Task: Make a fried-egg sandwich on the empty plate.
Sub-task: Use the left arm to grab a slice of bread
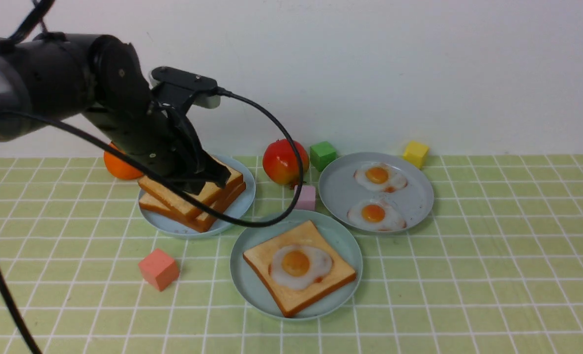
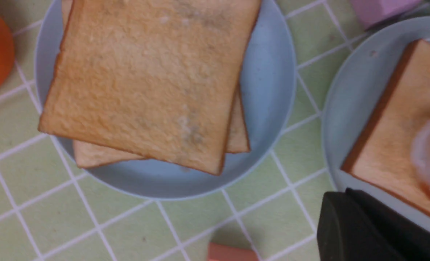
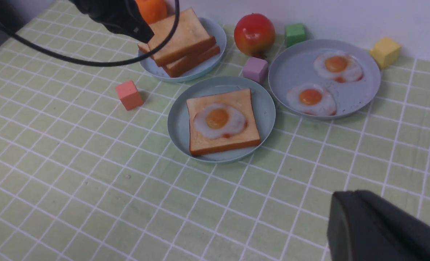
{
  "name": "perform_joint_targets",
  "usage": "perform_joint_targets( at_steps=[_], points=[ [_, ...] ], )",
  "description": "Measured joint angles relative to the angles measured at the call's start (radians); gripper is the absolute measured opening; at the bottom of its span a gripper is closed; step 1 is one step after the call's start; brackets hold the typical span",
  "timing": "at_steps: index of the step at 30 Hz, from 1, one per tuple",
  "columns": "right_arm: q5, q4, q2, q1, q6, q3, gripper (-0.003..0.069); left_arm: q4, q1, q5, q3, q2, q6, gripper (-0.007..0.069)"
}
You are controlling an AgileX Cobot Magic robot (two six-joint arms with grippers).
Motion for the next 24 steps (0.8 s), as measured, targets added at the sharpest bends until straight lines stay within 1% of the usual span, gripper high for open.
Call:
perform_joint_targets(
  at_steps=[3, 4, 5, 8, 9, 11, 17, 20, 24],
  points=[
    [0.024, -0.003, 0.0, 0.0, 0.0, 0.001, 0.001, 0.062, 0.003, -0.022, -0.033, 0.067, 0.042, 0.015],
    [0.024, -0.003, 0.0, 0.0, 0.0, 0.002, 0.001, 0.065, 0.003, -0.025, -0.034, 0.07, 0.042, 0.0158],
    [0.028, -0.003, 0.001, 0.0, 0.0, 0.006, 0.0011, 0.09, 0.003, -0.047, -0.035, 0.087, 0.047, 0.0217],
    [0.03, -0.003, 0.005, 0.0, 0.0, 0.021, 0.0014, 0.134, 0.003, -0.107, -0.039, 0.117, 0.048, 0.0329],
    [0.031, -0.003, 0.006, 0.0, 0.0, 0.023, 0.0014, 0.143, 0.003, -0.115, -0.039, 0.12, 0.048, 0.0342],
    [0.029, 0.001, 0.008, 0.0, 0.001, 0.044, 0.0015, 0.176, 0.003, -0.16, -0.041, 0.145, 0.049, 0.0393],
    [0.026, 0.048, 0.008, 0.0, 0.002, 0.072, 0.0017, 0.223, 0.003, -0.215, -0.041, 0.202, 0.052, 0.0413],
    [0.017, 0.074, 0.009, 0.0, 0.003, 0.072, 0.0019, 0.245, 0.003, -0.221, -0.041, 0.236, 0.053, 0.041],
    [0.008, 0.079, 0.009, 0.0, 0.003, 0.072, 0.0022, 0.254, 0.003, -0.226, -0.046, 0.249, 0.053, 0.0395]
  ],
)
